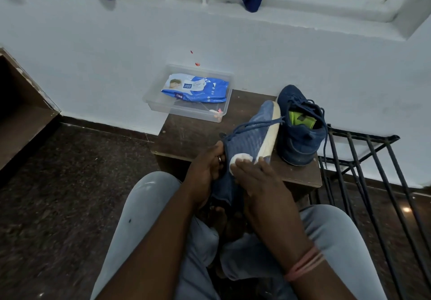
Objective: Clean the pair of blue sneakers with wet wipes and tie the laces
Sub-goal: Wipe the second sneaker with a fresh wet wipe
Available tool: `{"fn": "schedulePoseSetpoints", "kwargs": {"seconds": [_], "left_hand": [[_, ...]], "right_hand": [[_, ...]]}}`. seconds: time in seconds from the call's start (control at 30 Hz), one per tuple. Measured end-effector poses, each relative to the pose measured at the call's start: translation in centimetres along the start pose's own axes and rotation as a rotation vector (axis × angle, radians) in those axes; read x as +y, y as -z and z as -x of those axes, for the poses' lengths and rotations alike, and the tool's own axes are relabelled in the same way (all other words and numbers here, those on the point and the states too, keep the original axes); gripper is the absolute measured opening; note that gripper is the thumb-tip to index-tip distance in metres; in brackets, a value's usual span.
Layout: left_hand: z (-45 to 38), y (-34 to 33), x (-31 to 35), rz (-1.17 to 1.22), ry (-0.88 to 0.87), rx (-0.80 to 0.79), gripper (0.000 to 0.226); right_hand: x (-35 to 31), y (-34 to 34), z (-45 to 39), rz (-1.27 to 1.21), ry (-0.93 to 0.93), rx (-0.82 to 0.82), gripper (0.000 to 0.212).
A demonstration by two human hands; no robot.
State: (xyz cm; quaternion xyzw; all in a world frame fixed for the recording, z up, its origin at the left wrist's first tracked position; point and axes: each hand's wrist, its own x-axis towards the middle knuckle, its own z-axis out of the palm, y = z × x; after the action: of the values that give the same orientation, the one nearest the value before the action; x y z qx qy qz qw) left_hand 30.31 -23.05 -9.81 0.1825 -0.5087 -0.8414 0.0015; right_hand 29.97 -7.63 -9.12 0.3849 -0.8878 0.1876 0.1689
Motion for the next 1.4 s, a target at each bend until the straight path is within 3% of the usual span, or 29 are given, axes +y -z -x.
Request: {"fn": "schedulePoseSetpoints", "kwargs": {"seconds": [0.1,0.2,0.33,0.5,0.6,0.7,0.8,0.93,1.07,1.13,1.23,1.4], "left_hand": [[-0.3,0.1,-0.1,-0.040,-0.024,0.050,0.032],[-0.6,0.2,-0.6,-0.070,-0.052,0.005,0.038],[-0.6,0.3,-0.7,-0.062,-0.055,0.030,0.037],[-1.2,0.4,-0.7,-0.011,0.015,-0.005,0.028],[-1.5,0.2,-0.7,-0.020,-0.014,0.009,0.029],[-1.6,0.4,-1.1,-0.132,-0.101,0.007,0.027],[-1.9,0.9,-1.3,-0.090,-0.079,0.013,0.031],[-2.7,1.0,-1.5,-0.053,-0.041,-0.015,0.032],[-2.2,0.2,-1.8,0.030,-0.011,-0.075,0.030],[-2.1,0.5,-1.8,0.040,-0.045,-0.056,0.041],[-2.2,0.7,-1.7,0.004,-0.071,-0.036,0.062],[-2.9,0.5,-1.8,-0.030,-0.090,-0.028,0.058]], "right_hand": [[-0.8,-0.7,0.0,0.075,-0.028,-0.203,0.069],[0.5,-0.4,-2.1,0.091,-0.032,-0.189,0.076],[1.0,0.9,-3.7,0.115,0.014,-0.077,0.059],[0.3,0.6,-1.2,0.077,0.021,-0.071,0.058],[0.4,1.0,-4.1,0.064,-0.024,0.036,0.036],[0.7,1.1,-6.2,-0.014,-0.170,-0.055,0.017],[0.7,1.0,-5.2,-0.022,-0.202,-0.201,0.020],[-0.7,1.1,-3.1,-0.090,-0.061,-0.168,0.020],[2.0,0.1,-7.5,-0.064,-0.186,-0.152,0.021],[3.0,-0.2,-9.0,-0.102,-0.208,-0.110,0.020],[2.4,0.0,-7.1,-0.073,-0.240,-0.115,0.011],[1.4,1.1,-4.6,-0.177,-0.221,-0.134,0.016]]}}
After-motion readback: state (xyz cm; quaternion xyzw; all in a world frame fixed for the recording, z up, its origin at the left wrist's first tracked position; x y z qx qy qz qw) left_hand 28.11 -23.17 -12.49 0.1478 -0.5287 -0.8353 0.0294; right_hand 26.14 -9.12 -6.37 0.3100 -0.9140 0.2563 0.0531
